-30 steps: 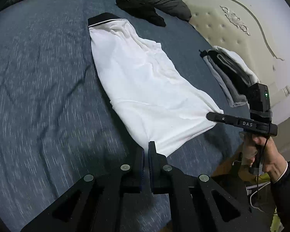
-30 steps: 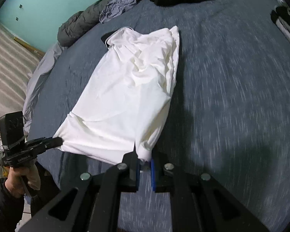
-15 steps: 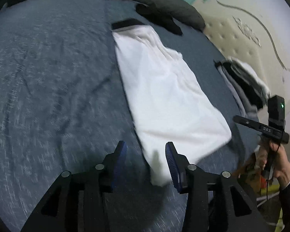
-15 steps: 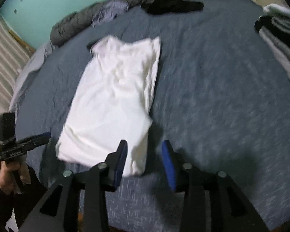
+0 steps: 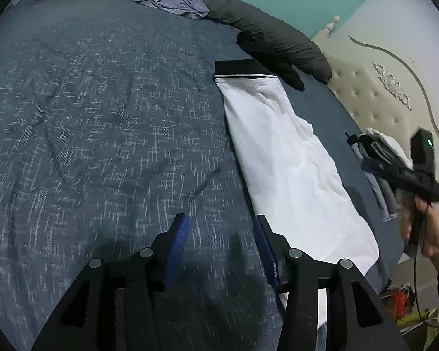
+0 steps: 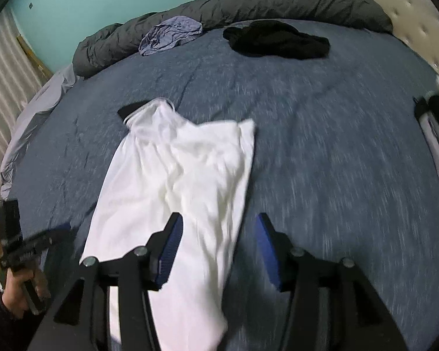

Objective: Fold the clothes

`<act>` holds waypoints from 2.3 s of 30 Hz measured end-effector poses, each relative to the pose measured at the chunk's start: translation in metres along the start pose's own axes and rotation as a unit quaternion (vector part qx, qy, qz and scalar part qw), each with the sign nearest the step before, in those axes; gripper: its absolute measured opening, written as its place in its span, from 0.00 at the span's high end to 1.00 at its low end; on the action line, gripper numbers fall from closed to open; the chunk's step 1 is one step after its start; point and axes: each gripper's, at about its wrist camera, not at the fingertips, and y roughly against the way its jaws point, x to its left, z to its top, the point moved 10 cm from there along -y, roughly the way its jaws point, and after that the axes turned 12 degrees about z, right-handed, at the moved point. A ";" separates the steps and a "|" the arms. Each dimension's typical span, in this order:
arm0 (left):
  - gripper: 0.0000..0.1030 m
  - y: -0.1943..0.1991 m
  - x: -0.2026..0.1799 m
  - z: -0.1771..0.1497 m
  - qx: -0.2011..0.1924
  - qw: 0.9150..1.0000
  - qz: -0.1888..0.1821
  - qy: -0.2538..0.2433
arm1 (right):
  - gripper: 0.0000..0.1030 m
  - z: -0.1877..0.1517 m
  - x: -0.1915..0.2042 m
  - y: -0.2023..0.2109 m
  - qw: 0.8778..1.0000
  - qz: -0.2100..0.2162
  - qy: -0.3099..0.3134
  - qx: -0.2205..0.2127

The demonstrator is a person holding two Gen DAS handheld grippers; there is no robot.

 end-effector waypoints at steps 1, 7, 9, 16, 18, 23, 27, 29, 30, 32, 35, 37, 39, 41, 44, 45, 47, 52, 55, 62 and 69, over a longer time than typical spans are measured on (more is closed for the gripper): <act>0.50 -0.002 -0.002 0.002 -0.001 1.000 0.000 -0.008 | 0.49 0.008 -0.001 -0.005 1.000 -0.002 0.000 0.000; 0.50 -0.008 -0.003 0.010 -0.002 1.000 -0.005 -0.013 | 0.49 0.045 -0.005 -0.043 1.000 -0.020 0.015 0.018; 0.50 -0.009 -0.004 0.012 -0.002 1.000 -0.007 -0.010 | 0.50 0.050 -0.008 -0.057 0.999 -0.030 0.019 0.028; 0.43 -0.004 -0.006 0.020 -0.006 1.000 -0.015 -0.005 | 0.59 0.051 -0.023 -0.093 0.997 -0.053 0.022 0.050; 0.43 -0.005 -0.004 0.023 -0.006 1.000 -0.016 0.001 | 0.75 0.048 -0.024 -0.098 0.997 -0.051 0.023 0.057; 0.43 -0.008 -0.006 0.025 -0.002 1.000 -0.021 0.005 | 0.97 0.045 -0.025 -0.099 0.996 -0.053 0.035 0.060; 0.43 -0.008 -0.008 0.024 -0.001 1.000 -0.024 0.002 | 0.98 0.063 -0.035 -0.080 0.998 -0.058 0.015 0.016; 0.43 -0.009 -0.009 0.023 -0.001 1.000 -0.024 0.001 | 0.99 0.068 -0.048 -0.072 0.997 -0.071 -0.003 0.002; 0.43 -0.009 -0.009 0.023 0.001 1.000 -0.025 0.001 | 0.99 0.071 -0.055 -0.069 0.997 -0.078 -0.012 -0.005; 0.43 -0.010 -0.009 0.022 0.002 1.000 -0.025 0.001 | 0.99 0.073 -0.067 -0.067 0.996 -0.082 -0.035 -0.013; 0.43 -0.011 -0.009 0.022 0.004 1.000 -0.026 0.002 | 0.99 0.070 -0.072 -0.073 0.995 -0.090 -0.038 -0.004; 0.43 -0.011 -0.009 0.022 0.005 1.000 -0.027 0.003 | 0.99 0.071 -0.071 -0.074 0.995 -0.089 -0.036 -0.004; 0.43 -0.011 -0.008 0.022 0.007 1.000 -0.028 0.004 | 0.99 0.072 -0.072 -0.075 0.995 -0.088 -0.036 -0.002; 0.43 -0.012 -0.008 0.021 0.008 1.000 -0.029 0.004 | 0.99 0.070 -0.072 -0.081 0.996 -0.082 -0.042 0.003; 0.43 -0.011 -0.010 0.022 0.009 0.999 -0.032 0.003 | 0.87 0.066 -0.068 -0.080 0.996 -0.064 -0.062 -0.003; 0.43 -0.010 -0.010 0.022 0.009 0.999 -0.032 0.002 | 0.79 0.064 -0.067 -0.079 0.996 -0.056 -0.071 -0.006; 0.43 -0.009 -0.011 0.022 0.009 0.999 -0.033 0.002 | 0.58 0.058 -0.063 -0.078 0.995 -0.039 -0.086 -0.012; 0.43 -0.010 -0.011 0.022 0.011 0.999 -0.033 0.002 | 0.66 0.041 -0.052 -0.084 0.997 -0.038 -0.073 0.008; 0.43 -0.010 -0.011 0.022 0.011 0.999 -0.034 0.004 | 0.97 0.040 -0.050 -0.083 0.997 -0.057 -0.057 0.004; 0.43 -0.011 -0.013 0.022 0.015 0.999 -0.036 0.001 | 0.99 0.065 -0.060 -0.066 0.992 -0.110 -0.040 -0.038; 0.43 -0.011 -0.012 0.023 0.018 0.999 -0.037 0.001 | 0.99 0.046 -0.075 -0.085 0.989 -0.131 -0.061 0.012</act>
